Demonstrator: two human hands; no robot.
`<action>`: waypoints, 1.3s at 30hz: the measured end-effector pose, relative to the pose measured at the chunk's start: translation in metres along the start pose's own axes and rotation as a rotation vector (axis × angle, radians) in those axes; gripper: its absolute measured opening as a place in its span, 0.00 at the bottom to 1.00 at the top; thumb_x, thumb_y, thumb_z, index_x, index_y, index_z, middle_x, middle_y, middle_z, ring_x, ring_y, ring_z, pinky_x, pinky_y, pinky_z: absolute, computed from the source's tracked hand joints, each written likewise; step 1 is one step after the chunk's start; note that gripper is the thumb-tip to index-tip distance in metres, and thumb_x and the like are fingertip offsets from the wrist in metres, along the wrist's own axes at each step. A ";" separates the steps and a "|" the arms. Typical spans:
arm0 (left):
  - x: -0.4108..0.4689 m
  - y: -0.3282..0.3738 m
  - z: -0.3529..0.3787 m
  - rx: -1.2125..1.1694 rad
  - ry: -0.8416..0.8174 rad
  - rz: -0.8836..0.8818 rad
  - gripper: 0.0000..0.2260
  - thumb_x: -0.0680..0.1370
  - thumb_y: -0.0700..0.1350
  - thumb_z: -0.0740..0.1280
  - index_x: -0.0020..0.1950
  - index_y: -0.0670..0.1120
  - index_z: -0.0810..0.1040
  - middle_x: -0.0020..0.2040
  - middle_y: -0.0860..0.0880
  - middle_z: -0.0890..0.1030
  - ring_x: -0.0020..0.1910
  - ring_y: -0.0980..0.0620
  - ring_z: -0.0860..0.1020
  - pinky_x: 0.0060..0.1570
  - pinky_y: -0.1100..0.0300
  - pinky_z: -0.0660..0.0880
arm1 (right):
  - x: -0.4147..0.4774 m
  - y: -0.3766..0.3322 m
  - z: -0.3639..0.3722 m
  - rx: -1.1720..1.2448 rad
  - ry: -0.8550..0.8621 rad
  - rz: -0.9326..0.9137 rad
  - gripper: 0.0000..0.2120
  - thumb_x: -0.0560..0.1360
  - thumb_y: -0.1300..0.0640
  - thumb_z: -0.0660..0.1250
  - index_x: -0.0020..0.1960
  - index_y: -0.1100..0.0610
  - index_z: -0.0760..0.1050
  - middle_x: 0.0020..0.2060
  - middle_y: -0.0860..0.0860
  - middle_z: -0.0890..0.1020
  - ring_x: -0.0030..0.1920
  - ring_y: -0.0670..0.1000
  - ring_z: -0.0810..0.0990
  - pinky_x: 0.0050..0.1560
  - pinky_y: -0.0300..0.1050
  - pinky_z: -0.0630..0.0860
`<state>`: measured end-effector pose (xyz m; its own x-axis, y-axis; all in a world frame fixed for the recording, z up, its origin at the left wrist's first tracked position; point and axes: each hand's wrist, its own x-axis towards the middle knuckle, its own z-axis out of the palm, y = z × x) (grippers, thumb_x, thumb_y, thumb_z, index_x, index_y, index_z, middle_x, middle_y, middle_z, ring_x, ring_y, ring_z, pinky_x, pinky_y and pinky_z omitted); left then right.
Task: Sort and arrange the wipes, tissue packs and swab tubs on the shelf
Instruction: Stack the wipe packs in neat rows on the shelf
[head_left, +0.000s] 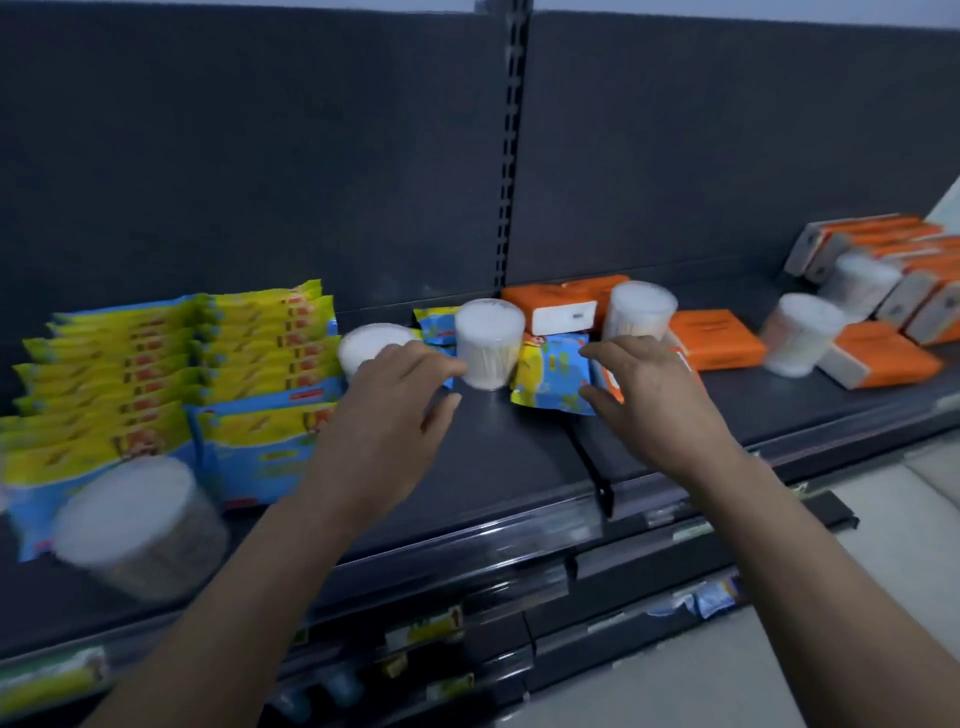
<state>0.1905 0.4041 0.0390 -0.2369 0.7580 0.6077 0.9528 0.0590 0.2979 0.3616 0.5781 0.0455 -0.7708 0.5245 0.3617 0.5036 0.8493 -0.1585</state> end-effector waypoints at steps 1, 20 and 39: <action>0.003 0.004 0.012 0.000 -0.023 -0.014 0.10 0.74 0.45 0.62 0.53 0.44 0.78 0.48 0.48 0.78 0.49 0.49 0.74 0.50 0.55 0.70 | 0.000 0.010 0.000 0.003 -0.019 0.003 0.19 0.72 0.59 0.70 0.61 0.62 0.75 0.54 0.59 0.80 0.56 0.63 0.75 0.54 0.54 0.71; 0.054 -0.041 0.063 0.114 -0.153 -0.117 0.10 0.71 0.36 0.69 0.51 0.41 0.80 0.48 0.43 0.80 0.48 0.41 0.78 0.46 0.49 0.73 | 0.073 0.038 0.027 0.024 -0.328 -0.096 0.26 0.74 0.57 0.67 0.71 0.53 0.66 0.68 0.51 0.70 0.68 0.53 0.66 0.67 0.45 0.63; 0.072 -0.048 0.077 0.469 -0.282 -0.386 0.15 0.60 0.36 0.77 0.46 0.38 0.81 0.40 0.40 0.80 0.39 0.38 0.79 0.42 0.47 0.76 | 0.152 0.058 0.044 -0.157 -0.934 -0.442 0.39 0.72 0.51 0.70 0.76 0.46 0.52 0.75 0.43 0.54 0.70 0.55 0.56 0.67 0.47 0.62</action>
<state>0.1427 0.5056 0.0120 -0.5791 0.7631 0.2871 0.8066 0.5875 0.0654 0.2566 0.7093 0.0512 -0.8600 0.0633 -0.5064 0.0967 0.9945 -0.0399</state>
